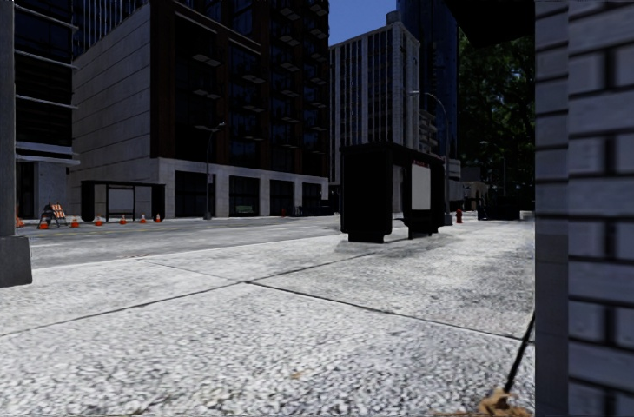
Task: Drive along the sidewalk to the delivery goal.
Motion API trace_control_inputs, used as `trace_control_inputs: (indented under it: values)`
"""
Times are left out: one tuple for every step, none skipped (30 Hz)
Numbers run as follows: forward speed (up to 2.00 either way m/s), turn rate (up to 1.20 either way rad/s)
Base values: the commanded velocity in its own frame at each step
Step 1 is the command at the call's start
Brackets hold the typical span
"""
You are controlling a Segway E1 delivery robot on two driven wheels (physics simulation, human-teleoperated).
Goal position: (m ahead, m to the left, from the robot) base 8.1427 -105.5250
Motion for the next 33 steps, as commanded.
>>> trace_control_inputs:
  values:
    - [1.54, 0.71]
    - [1.54, 0.71]
    - [1.54, 0.6]
    - [1.54, 0.38]
    - [1.54, 0.24]
    - [1.54, 0.24]
    - [1.54, 0.17]
    - [1.54, 0.08]
    - [1.54, 0.03]
    - [1.54, 0.0]
    - [1.54, 0.0]
    - [1.54, 0.0]
    - [1.54, 0.0]
    - [1.54, 0.0]
    - [1.54, 0.0]
    - [1.54, -0.45]
    - [1.54, -0.88]
    - [1.54, -0.98]
    - [1.54, -0.98]
    - [1.54, -1.02]
    - [1.54, -1.02]
    - [1.54, -1.02]
    - [1.54, -1.02]
    - [1.54, -1.02]
    - [1.54, -1.02]
    - [1.54, -1.03]
    - [1.54, -1.03]
    - [1.54, -1.03]
    - [1.54, -1.03]
    - [1.54, -1.03]
    - [1.54, -1.03]
    - [1.54, -1.03]
    - [1.54, -1.02]
